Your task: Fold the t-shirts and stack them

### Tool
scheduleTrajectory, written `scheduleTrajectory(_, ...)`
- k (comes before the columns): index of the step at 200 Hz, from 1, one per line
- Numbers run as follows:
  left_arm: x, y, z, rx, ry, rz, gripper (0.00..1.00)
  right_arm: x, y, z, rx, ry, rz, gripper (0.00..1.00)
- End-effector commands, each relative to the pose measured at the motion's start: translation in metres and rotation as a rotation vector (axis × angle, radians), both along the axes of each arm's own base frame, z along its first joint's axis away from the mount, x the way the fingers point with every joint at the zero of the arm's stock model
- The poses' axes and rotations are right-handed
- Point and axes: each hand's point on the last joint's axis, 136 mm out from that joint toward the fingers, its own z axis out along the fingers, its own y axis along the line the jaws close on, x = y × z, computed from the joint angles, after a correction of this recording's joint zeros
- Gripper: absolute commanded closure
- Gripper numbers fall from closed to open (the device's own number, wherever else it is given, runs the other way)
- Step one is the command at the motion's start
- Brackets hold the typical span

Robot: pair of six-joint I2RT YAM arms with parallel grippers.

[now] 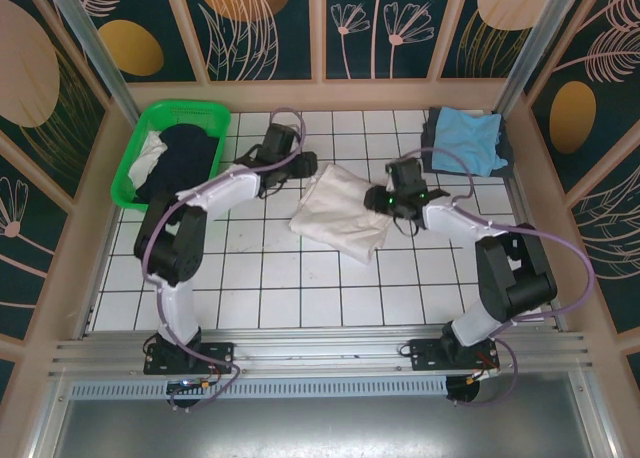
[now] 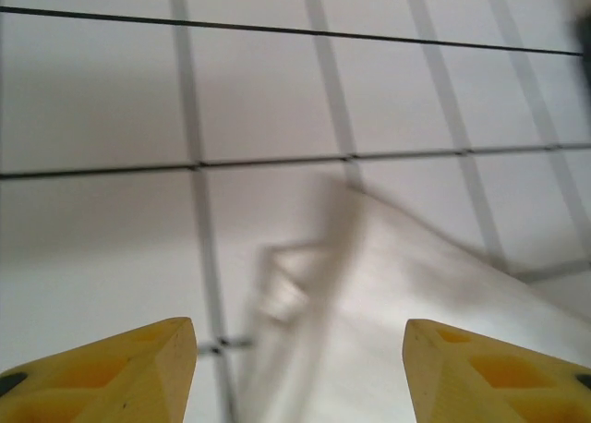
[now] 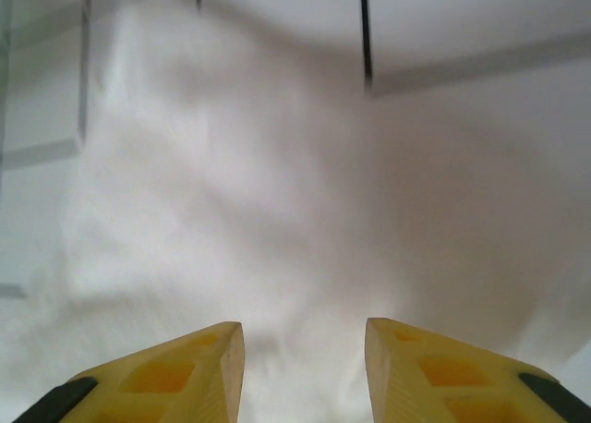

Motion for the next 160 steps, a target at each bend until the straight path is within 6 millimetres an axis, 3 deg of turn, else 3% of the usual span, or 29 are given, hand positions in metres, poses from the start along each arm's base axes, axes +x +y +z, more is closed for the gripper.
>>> scheduleTrajectory(1,-0.057,-0.051,0.002,-0.096,0.031,-0.083,0.39,0.039,-0.016,0.009,-0.054,-0.047,-0.016,0.61)
scheduleTrajectory(21,-0.095,-0.067,-0.015,-0.139,0.081,-0.120,0.38,0.061,-0.018,-0.007,-0.022,-0.018,-0.002,0.63)
scheduleTrajectory(32,-0.110,-0.066,-0.034,-0.146,0.121,-0.132,0.39,0.066,-0.016,-0.021,-0.011,0.016,0.012,0.63)
scheduleTrajectory(59,-0.136,-0.043,-0.089,-0.087,0.213,-0.122,0.41,0.054,-0.020,-0.054,-0.030,0.106,0.017,0.65)
scheduleTrajectory(81,-0.146,-0.028,-0.115,0.004,0.236,-0.133,0.42,0.036,-0.035,-0.068,-0.037,0.137,-0.017,0.66)
scheduleTrajectory(121,-0.130,0.007,-0.140,0.287,0.188,-0.139,0.46,-0.009,-0.053,-0.081,-0.033,0.194,-0.044,0.67)
scheduleTrajectory(160,-0.060,0.008,-0.114,0.286,0.097,-0.165,0.43,-0.083,-0.034,-0.083,0.034,0.252,-0.016,0.67)
